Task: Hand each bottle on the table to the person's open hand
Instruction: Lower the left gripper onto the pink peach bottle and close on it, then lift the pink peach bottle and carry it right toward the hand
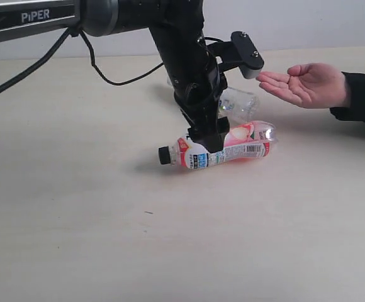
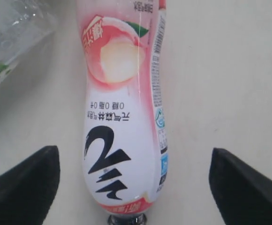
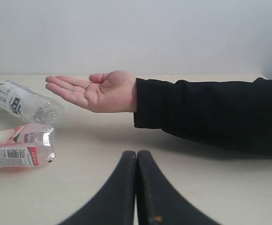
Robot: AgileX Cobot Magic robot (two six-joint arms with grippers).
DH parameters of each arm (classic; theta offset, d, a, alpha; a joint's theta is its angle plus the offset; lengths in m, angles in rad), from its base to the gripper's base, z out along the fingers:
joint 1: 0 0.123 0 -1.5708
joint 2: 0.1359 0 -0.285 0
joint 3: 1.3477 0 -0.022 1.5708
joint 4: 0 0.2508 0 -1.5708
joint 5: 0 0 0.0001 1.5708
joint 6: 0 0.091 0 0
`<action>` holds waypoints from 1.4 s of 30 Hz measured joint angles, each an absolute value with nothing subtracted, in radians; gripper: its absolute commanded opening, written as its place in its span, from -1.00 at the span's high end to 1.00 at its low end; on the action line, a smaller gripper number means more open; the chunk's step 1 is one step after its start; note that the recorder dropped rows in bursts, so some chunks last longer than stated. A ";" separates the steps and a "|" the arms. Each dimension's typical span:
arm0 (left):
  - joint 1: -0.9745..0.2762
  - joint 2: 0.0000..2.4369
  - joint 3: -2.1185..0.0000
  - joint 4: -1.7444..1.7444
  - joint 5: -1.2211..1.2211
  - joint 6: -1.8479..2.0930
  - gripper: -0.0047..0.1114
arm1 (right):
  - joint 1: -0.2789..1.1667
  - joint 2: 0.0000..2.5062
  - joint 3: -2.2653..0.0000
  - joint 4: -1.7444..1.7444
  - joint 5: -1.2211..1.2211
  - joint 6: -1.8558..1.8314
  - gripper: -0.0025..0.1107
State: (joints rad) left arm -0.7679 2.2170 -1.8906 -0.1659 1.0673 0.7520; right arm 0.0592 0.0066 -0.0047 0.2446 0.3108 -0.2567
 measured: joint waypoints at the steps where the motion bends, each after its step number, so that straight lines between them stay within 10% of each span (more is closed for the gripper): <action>1: -0.768 2.221 -1.892 -0.164 1.067 0.752 -0.51 | 0.059 0.007 -0.005 0.245 0.311 -0.257 0.96; 42: -0.768 2.338 -1.892 -0.121 0.995 0.752 -0.49 | 0.059 0.007 -0.005 0.245 0.311 -0.257 0.96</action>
